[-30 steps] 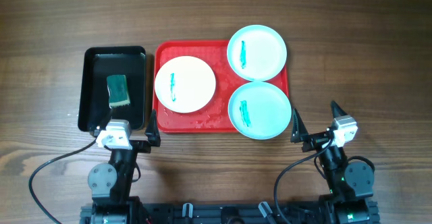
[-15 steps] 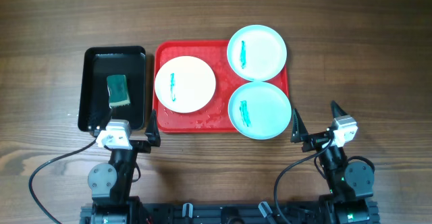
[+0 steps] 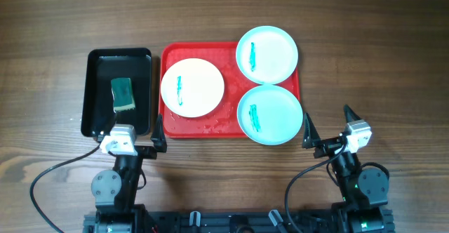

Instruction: Clean dirty plates on tray and stack at the side

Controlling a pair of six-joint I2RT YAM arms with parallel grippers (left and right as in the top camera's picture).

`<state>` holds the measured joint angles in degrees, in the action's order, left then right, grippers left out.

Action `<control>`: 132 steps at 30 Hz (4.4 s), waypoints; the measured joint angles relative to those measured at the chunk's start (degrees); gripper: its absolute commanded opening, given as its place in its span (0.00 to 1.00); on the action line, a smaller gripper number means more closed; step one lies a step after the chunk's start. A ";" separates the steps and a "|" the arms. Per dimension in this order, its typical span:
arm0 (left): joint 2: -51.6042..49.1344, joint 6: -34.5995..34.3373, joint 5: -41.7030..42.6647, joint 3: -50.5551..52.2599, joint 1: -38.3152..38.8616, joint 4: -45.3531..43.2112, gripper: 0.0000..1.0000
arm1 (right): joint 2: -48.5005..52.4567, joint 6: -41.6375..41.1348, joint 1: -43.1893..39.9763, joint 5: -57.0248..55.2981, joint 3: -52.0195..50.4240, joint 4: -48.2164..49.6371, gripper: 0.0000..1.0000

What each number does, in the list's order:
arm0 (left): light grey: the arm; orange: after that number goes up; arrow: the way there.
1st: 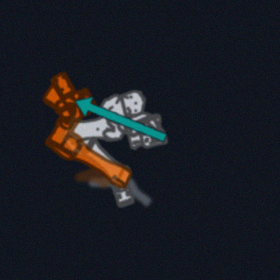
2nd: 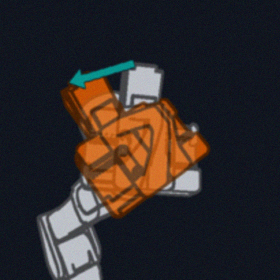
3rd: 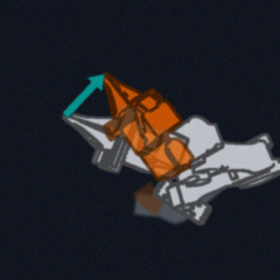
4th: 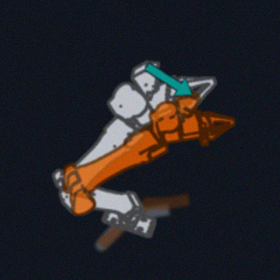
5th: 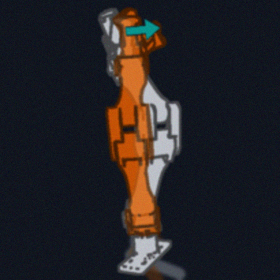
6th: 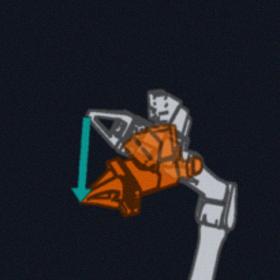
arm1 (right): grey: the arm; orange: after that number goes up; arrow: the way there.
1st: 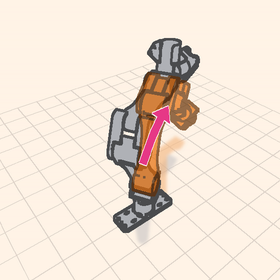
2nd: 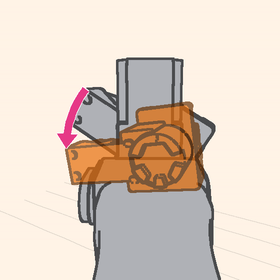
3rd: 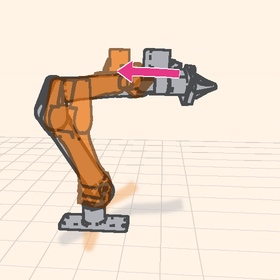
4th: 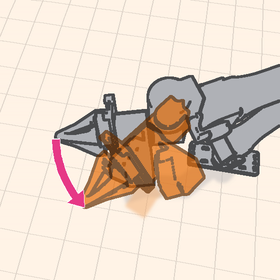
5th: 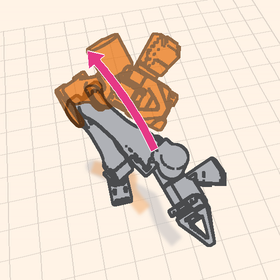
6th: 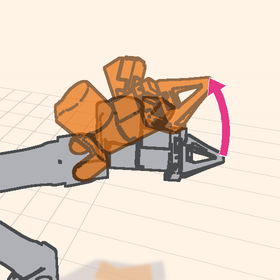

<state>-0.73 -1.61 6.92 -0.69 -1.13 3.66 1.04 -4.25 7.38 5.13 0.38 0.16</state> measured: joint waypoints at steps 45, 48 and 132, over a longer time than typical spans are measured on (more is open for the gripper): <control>-57.68 -4.76 4.98 -69.64 0.02 54.86 1.00 | 50.90 -1.70 -0.04 15.06 52.81 -31.34 1.00; -66.40 -4.74 4.90 -78.49 0.02 61.53 1.00 | 58.90 -1.60 -0.07 16.20 61.68 -39.43 1.00; -112.65 1.36 -7.93 -83.14 -10.10 53.31 0.26 | 116.41 -17.62 24.15 6.84 70.07 -9.20 0.04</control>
<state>-113.38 -0.25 -1.02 -83.83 -11.22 56.97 117.45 -21.87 31.53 11.97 70.46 -9.04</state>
